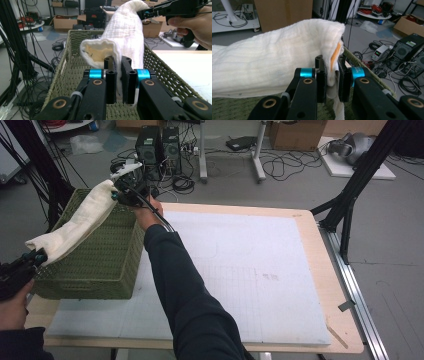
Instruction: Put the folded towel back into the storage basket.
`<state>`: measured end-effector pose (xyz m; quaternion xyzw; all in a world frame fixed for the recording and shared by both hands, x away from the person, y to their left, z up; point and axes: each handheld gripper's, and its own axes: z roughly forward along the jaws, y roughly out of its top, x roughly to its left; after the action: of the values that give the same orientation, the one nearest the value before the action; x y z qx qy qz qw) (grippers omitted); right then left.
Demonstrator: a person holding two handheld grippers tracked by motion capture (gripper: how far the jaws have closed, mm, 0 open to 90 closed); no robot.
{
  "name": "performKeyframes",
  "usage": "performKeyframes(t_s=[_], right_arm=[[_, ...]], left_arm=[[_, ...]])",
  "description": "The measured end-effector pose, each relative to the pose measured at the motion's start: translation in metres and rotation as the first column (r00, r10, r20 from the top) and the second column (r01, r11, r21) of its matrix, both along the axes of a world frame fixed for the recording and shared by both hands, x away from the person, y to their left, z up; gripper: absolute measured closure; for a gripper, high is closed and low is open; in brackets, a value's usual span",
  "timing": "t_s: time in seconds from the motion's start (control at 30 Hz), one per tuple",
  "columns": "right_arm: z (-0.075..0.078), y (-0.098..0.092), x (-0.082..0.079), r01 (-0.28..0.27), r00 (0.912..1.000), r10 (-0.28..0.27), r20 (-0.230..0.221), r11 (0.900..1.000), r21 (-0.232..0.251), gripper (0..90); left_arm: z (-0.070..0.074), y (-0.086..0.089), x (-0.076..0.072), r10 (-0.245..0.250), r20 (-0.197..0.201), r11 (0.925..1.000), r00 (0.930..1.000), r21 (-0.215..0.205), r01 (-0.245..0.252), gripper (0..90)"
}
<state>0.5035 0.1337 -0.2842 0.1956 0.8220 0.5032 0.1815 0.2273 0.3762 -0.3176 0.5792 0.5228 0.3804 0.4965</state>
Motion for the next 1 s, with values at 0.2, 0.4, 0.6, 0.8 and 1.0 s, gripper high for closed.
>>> performKeyframes(t_s=[0.2,0.4,0.6,0.8,1.0], right_arm=[[-0.006,0.003,0.005,0.007,0.9999,-0.007,-0.015,1.000,-0.010,81.6],[-0.010,0.008,0.009,-0.002,0.9998,0.002,-0.021,1.000,-0.011,81.2],[-0.017,0.011,0.012,0.027,0.9993,-0.027,-0.024,0.999,-0.026,56.3],[-0.012,-0.008,0.014,0.048,0.9988,-0.048,-0.012,0.999,-0.018,52.9],[-0.004,-0.034,0.006,0.033,0.9994,-0.032,-0.007,0.999,0.020,49.1]], left_arm=[[-0.004,0.001,0.004,0.012,-0.010,0.9999,0.9999,0.001,-0.012,83.7],[-0.007,0.003,0.008,0.029,-0.016,0.9995,0.9994,0.008,-0.029,83.4],[-0.008,0.008,0.008,0.081,0.005,0.9965,0.9967,-0.020,-0.081,52.8],[0.002,0.001,0.002,0.066,0.036,0.9978,0.9972,-0.006,-0.066,44.1],[0.004,-0.006,0.004,0.024,0.049,0.9993,0.9985,-0.029,-0.022,43.0]])
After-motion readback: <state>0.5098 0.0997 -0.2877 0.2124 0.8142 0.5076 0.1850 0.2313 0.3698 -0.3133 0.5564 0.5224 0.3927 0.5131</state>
